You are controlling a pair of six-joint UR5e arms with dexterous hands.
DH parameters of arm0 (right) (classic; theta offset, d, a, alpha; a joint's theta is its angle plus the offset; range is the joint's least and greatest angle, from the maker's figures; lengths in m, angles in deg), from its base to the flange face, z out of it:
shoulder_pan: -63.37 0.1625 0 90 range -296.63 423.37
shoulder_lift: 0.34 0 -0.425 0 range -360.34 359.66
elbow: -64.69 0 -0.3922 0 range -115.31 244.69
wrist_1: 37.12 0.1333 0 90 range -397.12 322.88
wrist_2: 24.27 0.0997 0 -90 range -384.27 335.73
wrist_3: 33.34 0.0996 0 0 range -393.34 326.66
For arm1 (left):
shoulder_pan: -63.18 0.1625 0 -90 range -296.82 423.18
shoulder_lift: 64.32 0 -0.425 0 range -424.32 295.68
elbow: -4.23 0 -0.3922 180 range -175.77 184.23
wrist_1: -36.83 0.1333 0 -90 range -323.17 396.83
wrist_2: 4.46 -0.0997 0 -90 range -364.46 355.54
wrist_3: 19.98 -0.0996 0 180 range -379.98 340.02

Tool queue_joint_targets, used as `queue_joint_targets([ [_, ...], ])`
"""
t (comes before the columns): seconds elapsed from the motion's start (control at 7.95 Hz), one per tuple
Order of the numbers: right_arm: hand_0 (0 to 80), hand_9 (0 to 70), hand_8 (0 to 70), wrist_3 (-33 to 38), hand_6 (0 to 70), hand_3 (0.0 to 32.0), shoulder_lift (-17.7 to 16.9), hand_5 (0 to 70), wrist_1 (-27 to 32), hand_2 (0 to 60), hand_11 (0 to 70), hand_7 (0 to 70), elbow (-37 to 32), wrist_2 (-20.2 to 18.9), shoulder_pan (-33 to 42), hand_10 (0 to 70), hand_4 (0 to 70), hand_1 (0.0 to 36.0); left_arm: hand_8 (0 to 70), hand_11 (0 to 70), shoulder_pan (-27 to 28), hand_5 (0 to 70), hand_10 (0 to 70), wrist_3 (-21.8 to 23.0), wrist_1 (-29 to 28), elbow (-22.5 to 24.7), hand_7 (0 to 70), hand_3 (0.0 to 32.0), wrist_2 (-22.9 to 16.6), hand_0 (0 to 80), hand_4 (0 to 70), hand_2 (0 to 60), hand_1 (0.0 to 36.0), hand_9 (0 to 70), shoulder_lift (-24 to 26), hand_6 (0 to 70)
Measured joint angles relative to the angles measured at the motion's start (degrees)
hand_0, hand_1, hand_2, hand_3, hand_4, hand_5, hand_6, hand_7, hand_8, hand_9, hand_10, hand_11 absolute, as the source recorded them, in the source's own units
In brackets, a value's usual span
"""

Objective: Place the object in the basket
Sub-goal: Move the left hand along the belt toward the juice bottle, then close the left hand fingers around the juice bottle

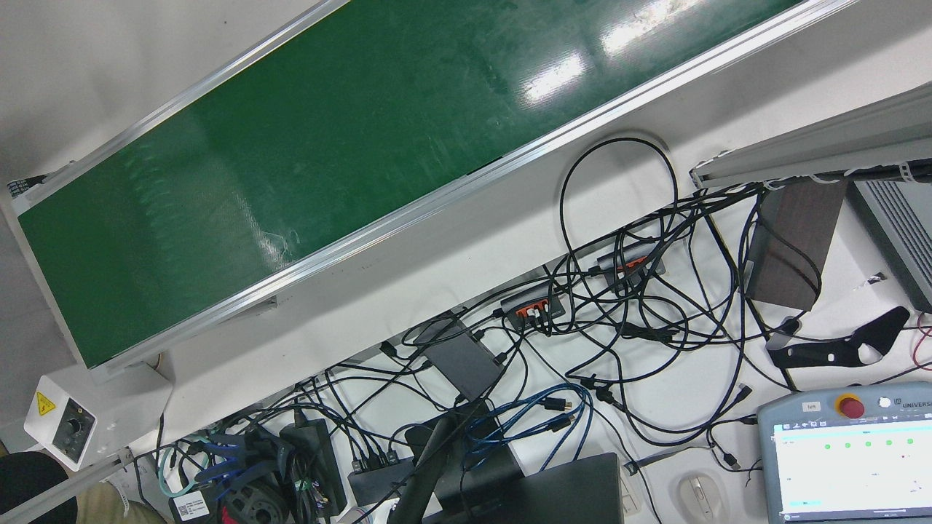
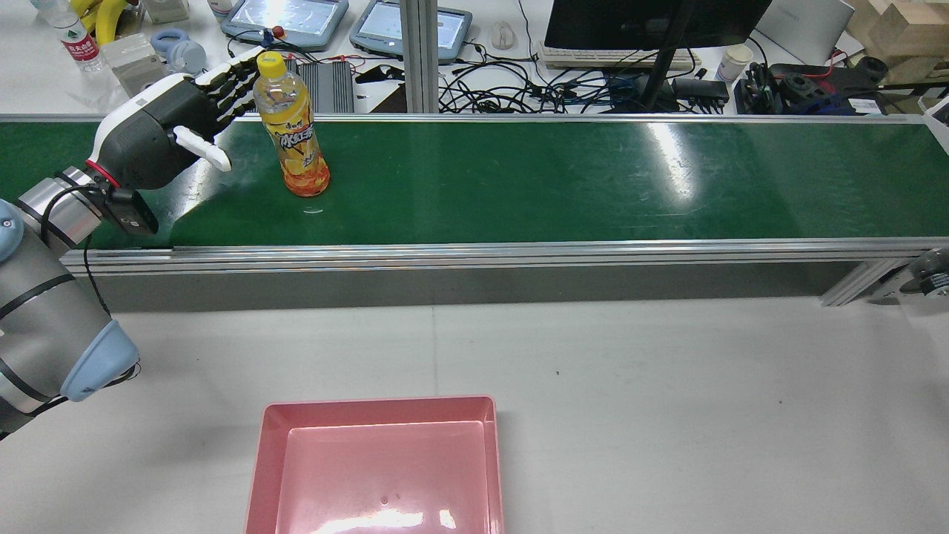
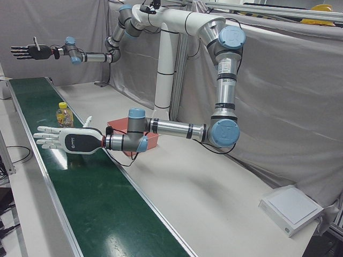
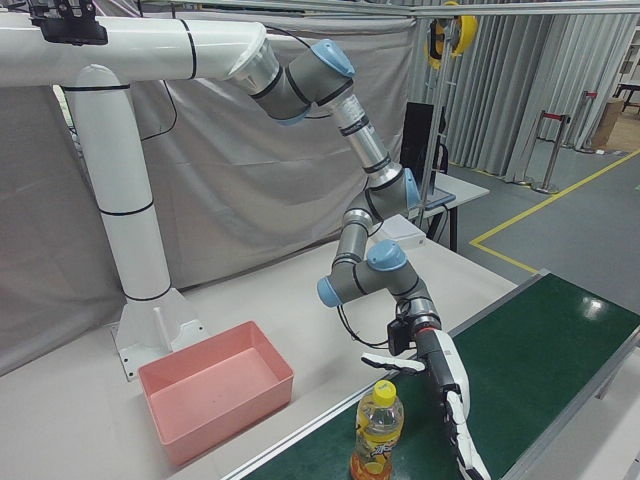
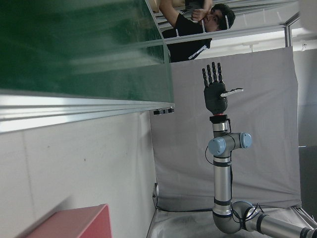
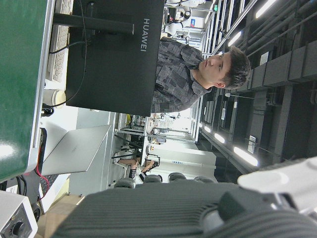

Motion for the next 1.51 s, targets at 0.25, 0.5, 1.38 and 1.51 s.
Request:
queue_joint_targets([
  [0.25, 0.0, 0.0, 0.0, 0.00, 0.0, 0.0, 0.00, 0.0, 0.00, 0.0, 0.0, 0.0, 0.00, 0.00, 0.00, 0.0, 0.0, 0.0, 0.0, 6.3, 0.30, 8.2, 3.3, -0.01, 0.07, -0.08, 0.0, 0.0, 0.00, 56.6, 9.3, 0.0, 2.6, 0.4, 0.44, 0.0],
  [0.5, 0.0, 0.0, 0.0, 0.00, 0.0, 0.0, 0.00, 0.0, 0.00, 0.0, 0.0, 0.0, 0.00, 0.00, 0.00, 0.0, 0.0, 0.0, 0.0, 6.2, 0.39, 8.2, 3.3, 0.02, 0.13, -0.14, 0.0, 0.0, 0.00, 57.2, 9.6, 0.0, 2.9, 0.4, 1.18, 0.0],
  [1.38, 0.0, 0.0, 0.0, 0.00, 0.0, 0.0, 0.00, 0.0, 0.00, 0.0, 0.0, 0.0, 0.00, 0.00, 0.00, 0.0, 0.0, 0.0, 70.0, 70.0, 1.03, 70.0, 70.0, 0.19, 2.10, -0.37, 70.0, 0.0, 0.10, 51.7, 49.7, 60.0, 35.9, 70.0, 3.73, 70.0],
  [1.51, 0.0, 0.0, 0.0, 0.00, 0.0, 0.0, 0.00, 0.0, 0.00, 0.0, 0.0, 0.0, 0.00, 0.00, 0.00, 0.0, 0.0, 0.0, 70.0, 70.0, 1.27, 70.0, 70.0, 0.22, 3.69, -0.25, 70.0, 0.0, 0.03, 50.9, 45.4, 60.0, 35.0, 70.0, 4.64, 69.1],
])
